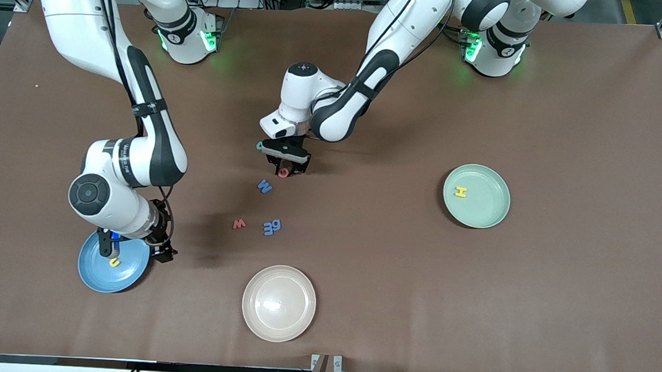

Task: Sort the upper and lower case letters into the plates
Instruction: 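Grasp the pink Q with the left gripper and lift it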

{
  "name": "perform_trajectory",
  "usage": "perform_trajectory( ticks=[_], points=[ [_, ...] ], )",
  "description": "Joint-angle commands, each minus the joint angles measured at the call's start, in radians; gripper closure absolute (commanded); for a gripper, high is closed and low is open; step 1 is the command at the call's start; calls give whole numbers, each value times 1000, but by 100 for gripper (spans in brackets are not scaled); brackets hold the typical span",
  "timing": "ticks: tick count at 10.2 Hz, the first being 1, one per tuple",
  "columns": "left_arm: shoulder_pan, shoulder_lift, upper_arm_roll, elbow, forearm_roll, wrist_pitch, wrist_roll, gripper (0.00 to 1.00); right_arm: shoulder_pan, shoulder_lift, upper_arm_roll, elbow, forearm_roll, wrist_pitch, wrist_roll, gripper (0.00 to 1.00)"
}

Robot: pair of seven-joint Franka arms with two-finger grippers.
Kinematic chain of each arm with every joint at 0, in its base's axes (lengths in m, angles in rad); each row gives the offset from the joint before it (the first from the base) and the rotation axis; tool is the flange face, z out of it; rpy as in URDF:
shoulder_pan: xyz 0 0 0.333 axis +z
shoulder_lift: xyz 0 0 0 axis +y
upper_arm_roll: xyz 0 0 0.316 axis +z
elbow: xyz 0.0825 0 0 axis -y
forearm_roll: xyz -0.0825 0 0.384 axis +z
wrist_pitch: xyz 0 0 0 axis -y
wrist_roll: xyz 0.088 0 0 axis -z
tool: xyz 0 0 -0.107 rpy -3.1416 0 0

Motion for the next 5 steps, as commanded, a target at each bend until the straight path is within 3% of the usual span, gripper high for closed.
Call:
perform_trajectory(
  ticks=[1, 5],
  points=[
    [9, 5, -13, -1, -20, -3, -11, 72, 5, 25, 9, 31, 21, -5, 18, 0],
    [23, -37, -34, 2, -117, -83, 3, 73, 17, 34, 21, 50, 61, -5, 38, 0]
  ],
)
